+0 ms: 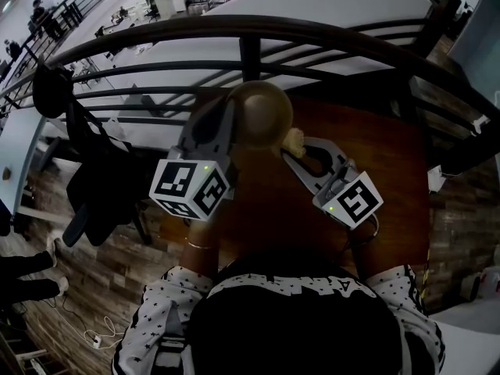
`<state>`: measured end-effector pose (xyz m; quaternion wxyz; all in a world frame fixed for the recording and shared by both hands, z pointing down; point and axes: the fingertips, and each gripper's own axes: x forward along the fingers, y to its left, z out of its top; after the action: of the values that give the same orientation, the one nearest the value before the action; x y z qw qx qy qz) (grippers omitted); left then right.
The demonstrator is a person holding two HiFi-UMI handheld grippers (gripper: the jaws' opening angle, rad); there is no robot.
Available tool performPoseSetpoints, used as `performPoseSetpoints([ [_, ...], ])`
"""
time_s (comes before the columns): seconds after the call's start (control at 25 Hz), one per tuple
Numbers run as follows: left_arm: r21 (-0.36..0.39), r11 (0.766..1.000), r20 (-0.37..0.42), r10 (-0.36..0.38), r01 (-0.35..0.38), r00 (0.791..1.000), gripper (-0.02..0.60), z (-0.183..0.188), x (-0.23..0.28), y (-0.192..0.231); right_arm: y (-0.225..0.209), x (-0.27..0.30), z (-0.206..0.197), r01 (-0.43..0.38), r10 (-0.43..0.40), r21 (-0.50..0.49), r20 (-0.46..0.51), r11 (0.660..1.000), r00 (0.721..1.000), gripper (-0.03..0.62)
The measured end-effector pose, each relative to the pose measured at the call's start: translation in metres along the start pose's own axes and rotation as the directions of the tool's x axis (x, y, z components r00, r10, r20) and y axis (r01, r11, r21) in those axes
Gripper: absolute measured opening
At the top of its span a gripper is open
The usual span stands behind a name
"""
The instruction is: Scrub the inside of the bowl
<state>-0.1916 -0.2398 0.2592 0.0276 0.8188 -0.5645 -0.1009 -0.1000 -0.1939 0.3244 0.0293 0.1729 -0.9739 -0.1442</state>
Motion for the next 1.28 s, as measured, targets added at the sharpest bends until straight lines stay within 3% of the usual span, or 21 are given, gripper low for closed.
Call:
performPoseSetpoints([
  [0.92, -0.046, 0.999, 0.02, -0.004, 0.005, 1.0, 0.023, 0.003, 0.001, -0.002, 0.035, 0.017, 0.003, -0.076, 0.076, 0.006, 0.032, 0.997, 0.997, 0.06],
  [1.28, -0.051, 0.998, 0.019, -0.029, 0.03, 0.999, 0.023, 0.003, 0.004, -0.01, 0.048, 0.026, -0.003, -0.127, 0.127, -0.036, -0.013, 0.991, 0.992, 0.061],
])
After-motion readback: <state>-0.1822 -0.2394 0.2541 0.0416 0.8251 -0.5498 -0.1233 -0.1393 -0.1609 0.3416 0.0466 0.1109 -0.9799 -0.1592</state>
